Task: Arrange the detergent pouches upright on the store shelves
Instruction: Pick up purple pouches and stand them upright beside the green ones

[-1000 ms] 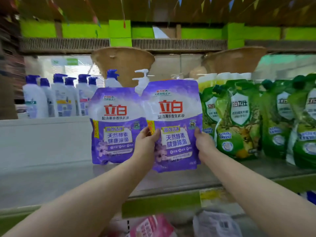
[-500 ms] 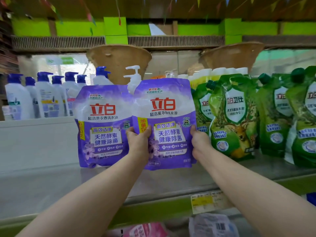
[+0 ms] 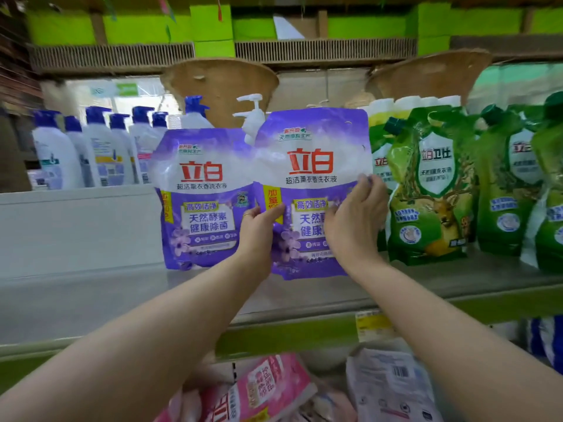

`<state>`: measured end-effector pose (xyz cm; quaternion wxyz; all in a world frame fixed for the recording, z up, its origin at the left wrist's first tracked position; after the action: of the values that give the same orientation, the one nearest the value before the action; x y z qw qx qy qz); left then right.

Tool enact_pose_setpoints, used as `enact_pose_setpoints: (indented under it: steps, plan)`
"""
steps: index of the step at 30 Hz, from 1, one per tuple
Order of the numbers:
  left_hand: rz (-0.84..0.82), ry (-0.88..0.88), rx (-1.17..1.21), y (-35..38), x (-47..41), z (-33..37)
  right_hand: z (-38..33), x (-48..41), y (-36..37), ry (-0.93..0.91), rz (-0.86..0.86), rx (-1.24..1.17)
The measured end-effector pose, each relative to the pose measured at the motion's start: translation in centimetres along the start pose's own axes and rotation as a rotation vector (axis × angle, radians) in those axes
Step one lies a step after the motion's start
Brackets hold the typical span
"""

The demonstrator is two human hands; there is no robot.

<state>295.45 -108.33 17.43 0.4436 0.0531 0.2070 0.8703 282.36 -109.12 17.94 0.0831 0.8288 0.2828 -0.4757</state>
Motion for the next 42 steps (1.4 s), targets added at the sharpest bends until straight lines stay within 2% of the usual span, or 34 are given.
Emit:
enact_pose_setpoints:
  steps: [3, 5, 10, 13, 16, 22, 27, 34, 42]
  plan:
    - [0.005, 0.039, -0.058, -1.1, 0.3, 0.6, -2.4, 0.7, 0.6, -0.217, 0.008, -0.03]
    - [-0.003, 0.04, -0.082, -2.4, 0.5, 1.1, -3.7, 1.1, 1.4, -0.284, -0.023, -0.044]
    - [0.048, 0.064, -0.162, -6.8, 0.4, 3.3, -6.8, 1.9, 2.2, -0.297, 0.027, 0.062]
    - [0.119, 0.111, -0.172, -10.3, -0.4, 5.1, -10.4, 3.6, 3.2, -0.403, 0.071, -0.041]
    - [0.189, 0.16, -0.206, -14.5, -1.6, 7.1, -15.6, 6.5, 4.4, -0.5, 0.027, -0.164]
    - [0.371, 0.201, -0.245, -25.3, -4.9, 11.5, -26.1, 12.9, 8.1, -0.499, -0.25, -0.365]
    - [0.484, 0.219, -0.25, -34.5, -7.3, 15.1, -33.6, 17.7, 10.5, -0.487, -0.383, -0.448]
    - [0.574, 0.236, -0.259, -43.5, -8.9, 18.3, -41.7, 23.0, 12.4, -0.458, -0.486, -0.525]
    - [0.631, 0.245, -0.277, -49.4, -9.6, 20.7, -48.4, 27.0, 13.1, -0.445, -0.59, -0.655]
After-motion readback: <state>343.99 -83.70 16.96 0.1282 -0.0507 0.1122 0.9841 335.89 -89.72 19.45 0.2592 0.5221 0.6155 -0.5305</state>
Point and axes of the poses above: each hand's wrist, its own x-axis away from the middle knuckle, its own y-axis out of the palm, z = x × y, the point moved 1 cm from there along -x, towards the middle knuckle, and after that the axes turned 15 degrees about z, right-handed, at the moved point
